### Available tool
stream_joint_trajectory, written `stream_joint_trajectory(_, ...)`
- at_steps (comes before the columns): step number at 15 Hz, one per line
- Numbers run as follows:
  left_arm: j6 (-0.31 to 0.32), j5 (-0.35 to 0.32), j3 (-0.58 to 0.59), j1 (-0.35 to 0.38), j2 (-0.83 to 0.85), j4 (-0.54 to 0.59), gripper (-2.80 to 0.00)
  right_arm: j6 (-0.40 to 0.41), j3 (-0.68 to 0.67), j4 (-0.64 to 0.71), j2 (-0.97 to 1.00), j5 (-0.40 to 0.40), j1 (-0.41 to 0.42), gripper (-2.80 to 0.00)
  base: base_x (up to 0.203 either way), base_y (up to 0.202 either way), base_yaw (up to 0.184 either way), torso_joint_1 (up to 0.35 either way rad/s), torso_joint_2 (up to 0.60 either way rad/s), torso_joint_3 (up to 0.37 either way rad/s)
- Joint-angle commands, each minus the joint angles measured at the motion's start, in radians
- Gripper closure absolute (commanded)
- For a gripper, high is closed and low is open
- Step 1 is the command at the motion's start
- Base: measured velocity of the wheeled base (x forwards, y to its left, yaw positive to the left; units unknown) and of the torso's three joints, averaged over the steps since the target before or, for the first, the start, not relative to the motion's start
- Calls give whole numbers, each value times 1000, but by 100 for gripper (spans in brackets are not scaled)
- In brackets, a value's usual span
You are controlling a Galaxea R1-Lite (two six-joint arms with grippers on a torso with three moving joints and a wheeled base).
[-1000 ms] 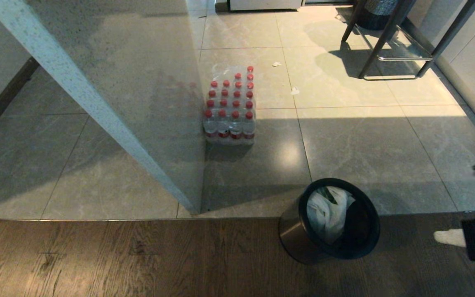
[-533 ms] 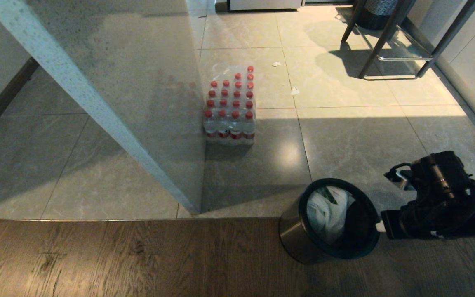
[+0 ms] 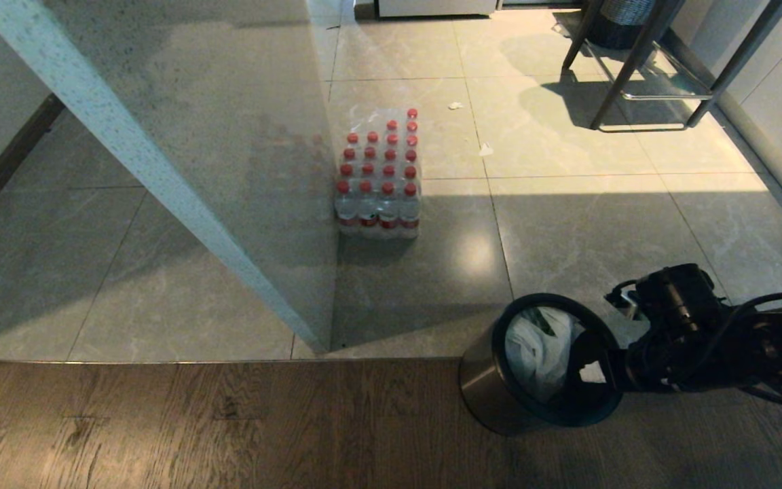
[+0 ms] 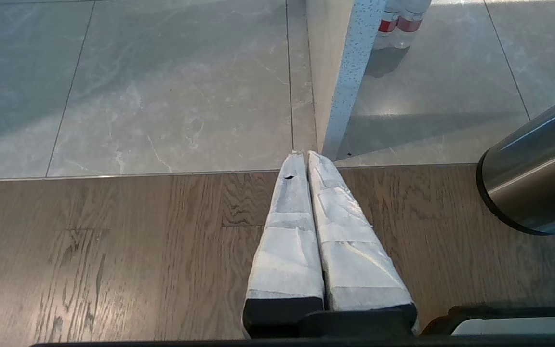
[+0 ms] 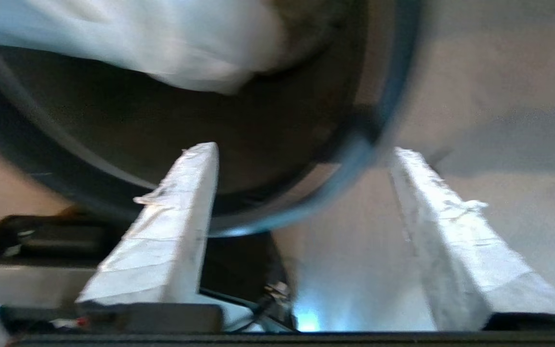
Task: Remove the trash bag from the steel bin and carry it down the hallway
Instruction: Place the outer trash can on the ground
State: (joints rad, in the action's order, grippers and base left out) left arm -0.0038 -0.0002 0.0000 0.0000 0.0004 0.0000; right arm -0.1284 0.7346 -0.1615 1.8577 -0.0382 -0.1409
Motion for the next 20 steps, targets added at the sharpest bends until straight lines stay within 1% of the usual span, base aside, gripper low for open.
stream_joint_trajectory(1, -1, 0, 0, 0, 1, 0, 0, 10, -1, 0, -11, -6, 35, -280, 0, 0, 0, 0, 0, 0)
stream_joint_trajectory(4, -1, 0, 0, 0, 1, 0, 0, 7, 13, -2, 7, -13, 73, -280, 0, 0, 0, 0, 0, 0)
stream_joint_trajectory(7, -1, 0, 0, 0, 1, 0, 0, 1, 24, -41, 71, -14, 79, -280, 0, 0, 0, 0, 0, 0)
stream_joint_trajectory(11, -1, 0, 0, 0, 1, 0, 0, -3, 14, -291, 202, -14, 62, -280, 0, 0, 0, 0, 0, 0)
stream_joint_trajectory(13, -1, 0, 0, 0, 1, 0, 0, -11, 17, -339, 238, -13, 58, -280, 0, 0, 0, 0, 0, 0)
stream_joint_trajectory(14, -1, 0, 0, 0, 1, 0, 0, -22, 9, -372, 244, -13, 56, 0, 0, 0, 0, 0, 0, 0)
stream_joint_trajectory(16, -1, 0, 0, 0, 1, 0, 0, -39, 3, -407, 236, -12, 46, 0, 0, 0, 0, 0, 0, 0)
stream_joint_trajectory(20, -1, 0, 0, 0, 1, 0, 0, -55, -23, -396, 190, -14, 44, 0, 0, 0, 0, 0, 0, 0)
